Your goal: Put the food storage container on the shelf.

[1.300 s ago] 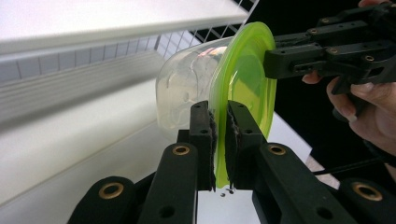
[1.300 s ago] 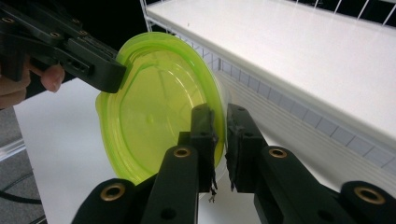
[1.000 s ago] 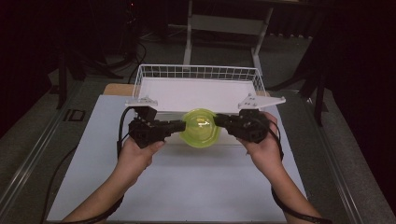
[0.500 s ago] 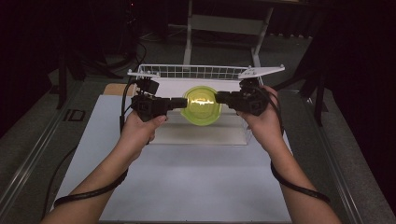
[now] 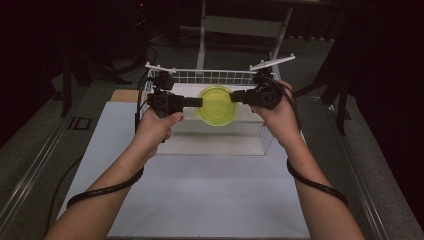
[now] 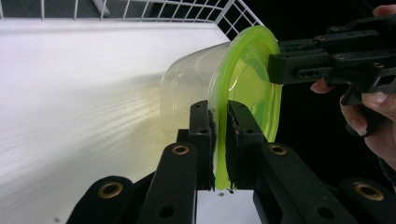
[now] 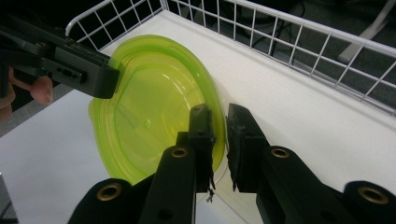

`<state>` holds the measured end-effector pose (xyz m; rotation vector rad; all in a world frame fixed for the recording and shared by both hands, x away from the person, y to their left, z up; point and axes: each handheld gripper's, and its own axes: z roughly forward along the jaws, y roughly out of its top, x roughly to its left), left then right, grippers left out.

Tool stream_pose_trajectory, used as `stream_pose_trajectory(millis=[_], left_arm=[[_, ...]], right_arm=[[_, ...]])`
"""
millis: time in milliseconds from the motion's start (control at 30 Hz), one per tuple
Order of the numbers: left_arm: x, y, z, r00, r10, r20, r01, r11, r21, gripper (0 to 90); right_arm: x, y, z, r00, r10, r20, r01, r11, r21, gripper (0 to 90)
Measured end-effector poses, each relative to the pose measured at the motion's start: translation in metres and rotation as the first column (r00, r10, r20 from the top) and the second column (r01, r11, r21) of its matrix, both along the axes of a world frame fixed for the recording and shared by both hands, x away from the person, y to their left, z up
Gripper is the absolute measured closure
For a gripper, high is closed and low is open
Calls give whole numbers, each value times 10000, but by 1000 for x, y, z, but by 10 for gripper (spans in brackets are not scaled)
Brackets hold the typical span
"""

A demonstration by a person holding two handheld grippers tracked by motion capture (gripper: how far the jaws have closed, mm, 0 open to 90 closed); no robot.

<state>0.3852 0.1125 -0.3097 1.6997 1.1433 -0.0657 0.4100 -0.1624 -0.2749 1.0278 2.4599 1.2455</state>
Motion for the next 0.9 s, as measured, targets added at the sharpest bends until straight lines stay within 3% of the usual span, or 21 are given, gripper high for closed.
stream_pose_trajectory(millis=[167, 233, 367, 433, 500, 667, 733, 800, 900], left_arm=[[3, 1, -1, 9998, 174, -124, -175, 9998, -5, 822], [4, 1, -1, 9998, 131, -181, -132, 9999, -25, 821], [2, 1, 2, 9982, 519, 302, -529, 9980, 333, 797], [3, 2, 3, 9985, 436, 325, -445, 9986, 279, 793], [3, 1, 3, 9971, 534, 538, -563, 9970, 535, 739], [5, -1, 3, 9926, 722, 977, -784, 9950, 614, 673], [8, -3, 2, 9933, 745, 886, -800, 9949, 609, 678], [11, -4, 0, 9952, 707, 681, -745, 9957, 549, 708], [15, -9, -1, 9953, 747, 625, -785, 9950, 618, 724]], right_arm=[[3, 6, 4, 9999, -136, -3, 136, 9993, -336, 800], [6, 6, 4, 9996, -204, -196, 201, 9996, -182, 783], [7, 5, 2, 9995, -140, -283, 137, 9999, -94, 819], [8, 6, 2, 9989, 22, -465, -23, 10000, -25, 822], [10, 7, 3, 9985, -44, -549, 44, 10000, -2, 822], [20, 4, 2, 9929, -567, -1049, 601, 9978, 290, 820], [24, 1, 1, 9863, -879, -1397, 962, 9939, 534, 805], [30, -4, -2, 9748, -1028, -1981, 1268, 9855, 1125, 762], [34, -7, -2, 9762, -1464, -1602, 1609, 9836, 814, 754]])
